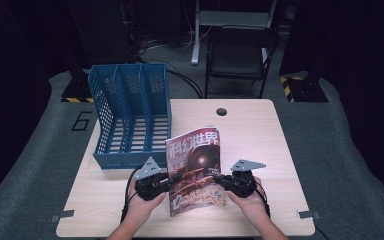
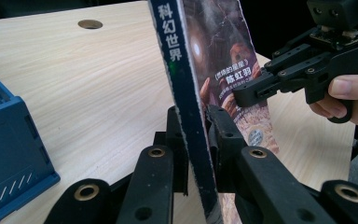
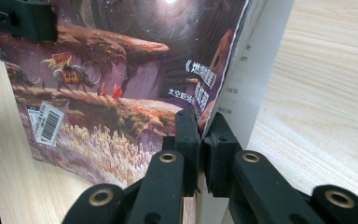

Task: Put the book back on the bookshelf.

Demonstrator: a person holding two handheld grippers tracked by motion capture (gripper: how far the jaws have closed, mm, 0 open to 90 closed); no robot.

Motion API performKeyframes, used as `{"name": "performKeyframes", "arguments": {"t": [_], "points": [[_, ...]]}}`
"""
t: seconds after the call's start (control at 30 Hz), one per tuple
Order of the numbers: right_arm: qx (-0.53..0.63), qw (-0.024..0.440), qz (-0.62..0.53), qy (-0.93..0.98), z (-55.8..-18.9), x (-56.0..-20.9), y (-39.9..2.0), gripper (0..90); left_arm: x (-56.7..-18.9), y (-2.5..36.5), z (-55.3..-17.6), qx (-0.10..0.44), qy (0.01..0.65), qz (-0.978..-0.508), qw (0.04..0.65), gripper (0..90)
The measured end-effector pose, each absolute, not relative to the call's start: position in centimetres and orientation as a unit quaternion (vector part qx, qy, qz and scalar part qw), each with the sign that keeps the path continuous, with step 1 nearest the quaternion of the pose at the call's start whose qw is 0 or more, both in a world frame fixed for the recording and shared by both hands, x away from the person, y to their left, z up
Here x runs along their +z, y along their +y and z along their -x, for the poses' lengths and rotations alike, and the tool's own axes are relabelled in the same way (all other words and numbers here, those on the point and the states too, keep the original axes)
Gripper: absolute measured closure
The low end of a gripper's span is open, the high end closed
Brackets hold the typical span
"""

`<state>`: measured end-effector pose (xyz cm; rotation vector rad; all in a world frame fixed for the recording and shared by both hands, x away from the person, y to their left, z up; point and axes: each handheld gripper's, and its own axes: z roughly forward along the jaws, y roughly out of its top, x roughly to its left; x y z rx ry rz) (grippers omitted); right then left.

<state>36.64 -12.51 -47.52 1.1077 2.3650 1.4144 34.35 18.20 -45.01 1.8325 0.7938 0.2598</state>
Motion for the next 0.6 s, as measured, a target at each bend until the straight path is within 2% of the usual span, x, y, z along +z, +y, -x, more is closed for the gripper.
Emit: {"name": "performKeyframes", "arguments": {"t": [0.37, 0.6], "points": [[0.482, 0.142, -0.36, 0.786, -35.76, -46.55, -12.41, 86.7, -44.61, 17.81, -34.02, 0.131, 0.315, -0.774, 0.533, 79.7], [0.483, 0.148, -0.36, 0.785, -35.7, -46.59, -12.47, 86.7, -44.69, 17.74, -33.87, 0.131, 0.317, -0.771, 0.537, 79.6]]}}
